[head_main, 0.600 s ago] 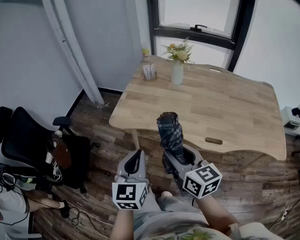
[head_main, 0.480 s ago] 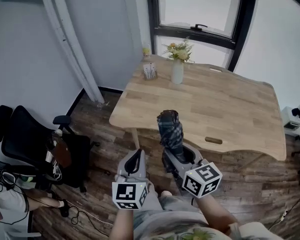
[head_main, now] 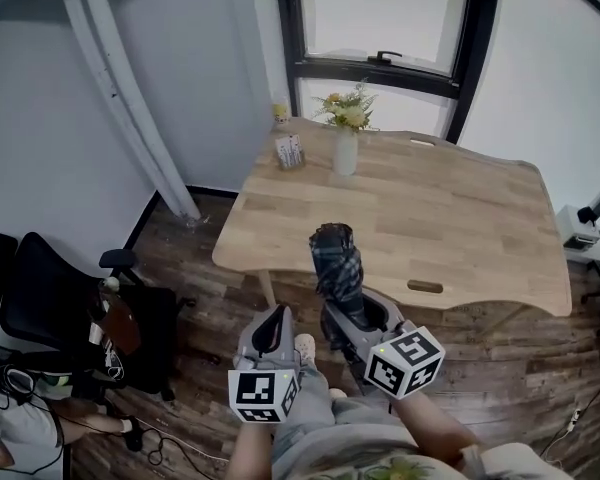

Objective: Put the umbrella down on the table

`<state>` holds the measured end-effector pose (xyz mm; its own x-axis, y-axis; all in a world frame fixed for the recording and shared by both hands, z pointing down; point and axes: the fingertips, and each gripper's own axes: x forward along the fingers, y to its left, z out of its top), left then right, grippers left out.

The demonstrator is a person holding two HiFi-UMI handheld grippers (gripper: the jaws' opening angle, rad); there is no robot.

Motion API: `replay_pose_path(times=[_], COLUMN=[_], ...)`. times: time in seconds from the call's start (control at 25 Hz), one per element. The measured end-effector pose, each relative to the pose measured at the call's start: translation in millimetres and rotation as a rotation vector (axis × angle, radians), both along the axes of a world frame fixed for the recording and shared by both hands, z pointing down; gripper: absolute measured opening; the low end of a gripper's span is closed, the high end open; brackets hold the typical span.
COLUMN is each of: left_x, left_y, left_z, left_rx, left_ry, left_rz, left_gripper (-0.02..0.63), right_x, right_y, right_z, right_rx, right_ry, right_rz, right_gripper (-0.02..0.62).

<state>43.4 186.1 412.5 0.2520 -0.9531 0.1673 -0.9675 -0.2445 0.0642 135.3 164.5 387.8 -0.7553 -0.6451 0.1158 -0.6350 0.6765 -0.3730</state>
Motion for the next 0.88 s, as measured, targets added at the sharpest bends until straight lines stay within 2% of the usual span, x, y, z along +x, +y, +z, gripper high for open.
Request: replay_pose_path(times=[0.44, 0.88], left_x=[-12, -48], left_y=[-41, -120], left_z=[6, 10], left_rx=[-0.014, -0.034], left_ry=[-0.015, 0.002], left_rz=[0.028, 0.039], left_gripper=[0.003, 0.003], right_x=[-16, -50], right_y=[-42, -123], right_z=[-1, -6], right_rx=[-0.003, -0.002], right_ry=[-0.001, 0.004], right_rz=[0.016, 0.032], right_gripper=[0.189, 0.190])
